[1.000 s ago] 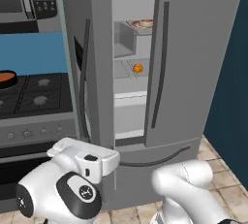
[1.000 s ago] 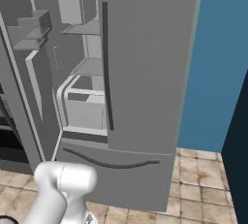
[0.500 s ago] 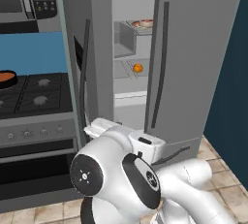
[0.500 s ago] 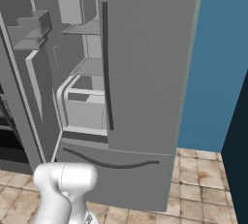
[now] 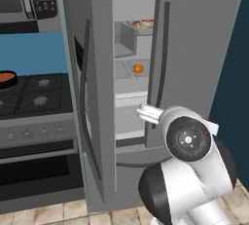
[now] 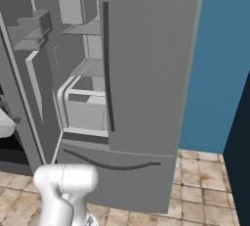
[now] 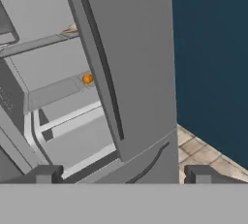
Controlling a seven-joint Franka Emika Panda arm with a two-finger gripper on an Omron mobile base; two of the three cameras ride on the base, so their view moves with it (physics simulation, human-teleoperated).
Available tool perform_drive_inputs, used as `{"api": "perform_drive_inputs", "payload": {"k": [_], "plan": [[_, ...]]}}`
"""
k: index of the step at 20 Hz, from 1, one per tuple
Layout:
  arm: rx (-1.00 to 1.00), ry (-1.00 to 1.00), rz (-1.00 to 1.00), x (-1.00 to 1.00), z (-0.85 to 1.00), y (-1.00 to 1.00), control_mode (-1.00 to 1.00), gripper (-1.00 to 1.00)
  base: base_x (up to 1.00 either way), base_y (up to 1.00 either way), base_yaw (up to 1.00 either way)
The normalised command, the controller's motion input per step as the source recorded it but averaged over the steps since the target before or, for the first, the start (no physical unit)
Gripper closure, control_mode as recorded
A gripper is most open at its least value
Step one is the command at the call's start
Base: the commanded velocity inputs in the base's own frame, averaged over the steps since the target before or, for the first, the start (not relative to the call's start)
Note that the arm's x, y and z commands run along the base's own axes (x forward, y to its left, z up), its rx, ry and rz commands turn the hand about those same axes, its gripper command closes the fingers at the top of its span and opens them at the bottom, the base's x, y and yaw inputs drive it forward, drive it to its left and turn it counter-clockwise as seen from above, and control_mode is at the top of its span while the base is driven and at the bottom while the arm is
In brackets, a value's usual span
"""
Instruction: Retrieve the steak from the fridge and place it on the saucepan with marinade on the stove.
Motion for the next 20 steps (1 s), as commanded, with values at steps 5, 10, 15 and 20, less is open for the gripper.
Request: {"api": "perform_drive_inputs", "payload": {"k": [5,10,15,20], "plan": [[0.0,0.05,0.24,0.24,-0.04,-0.36,-1.0,-1.0,0.0,0.0,0.0],[0.0,0.0,0.14,0.31,-0.01,-0.13,-1.0,-1.0,0.0,0.0,0.0],[0.02,0.0,0.19,0.24,0.0,0.0,-1.0,-1.0,0.0,0.0,0.0],[0.11,0.0,0.25,0.15,0.0,0.0,-1.0,-1.0,0.0,0.0,0.0]]}}
